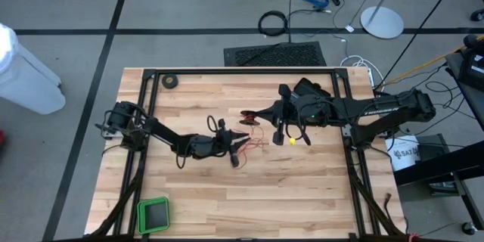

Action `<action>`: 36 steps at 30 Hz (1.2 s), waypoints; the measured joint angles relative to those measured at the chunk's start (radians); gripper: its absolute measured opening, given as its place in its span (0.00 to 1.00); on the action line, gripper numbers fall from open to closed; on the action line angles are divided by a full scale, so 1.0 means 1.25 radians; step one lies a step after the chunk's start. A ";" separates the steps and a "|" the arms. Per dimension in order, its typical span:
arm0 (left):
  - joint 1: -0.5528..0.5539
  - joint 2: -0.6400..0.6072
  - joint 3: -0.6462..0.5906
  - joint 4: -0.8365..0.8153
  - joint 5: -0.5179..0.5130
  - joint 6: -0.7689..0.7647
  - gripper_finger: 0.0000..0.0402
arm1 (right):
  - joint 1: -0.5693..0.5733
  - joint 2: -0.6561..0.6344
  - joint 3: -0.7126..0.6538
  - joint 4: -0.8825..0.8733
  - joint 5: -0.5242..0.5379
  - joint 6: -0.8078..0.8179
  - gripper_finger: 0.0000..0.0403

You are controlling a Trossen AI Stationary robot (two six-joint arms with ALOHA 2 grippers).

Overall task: Coil cords
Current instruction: Coil the red wire into the spool

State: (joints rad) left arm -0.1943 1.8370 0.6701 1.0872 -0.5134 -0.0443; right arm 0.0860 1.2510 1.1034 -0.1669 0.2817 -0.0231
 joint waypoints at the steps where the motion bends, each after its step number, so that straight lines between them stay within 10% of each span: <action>1: 0.001 0.000 0.000 0.001 0.011 0.000 0.20 | 0.000 0.000 0.000 0.000 0.000 0.000 0.00; 14: 0.009 -0.003 0.000 -0.005 0.020 0.042 0.50 | 0.000 0.000 0.000 0.005 0.000 0.000 0.00; 36: 0.013 -0.003 0.097 -0.062 0.043 0.062 0.43 | 0.000 0.000 0.000 0.017 0.003 -0.015 0.00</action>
State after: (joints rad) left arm -0.1782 1.8328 0.7910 1.0097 -0.4596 0.0328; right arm 0.0856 1.2510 1.1034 -0.1455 0.2855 -0.0422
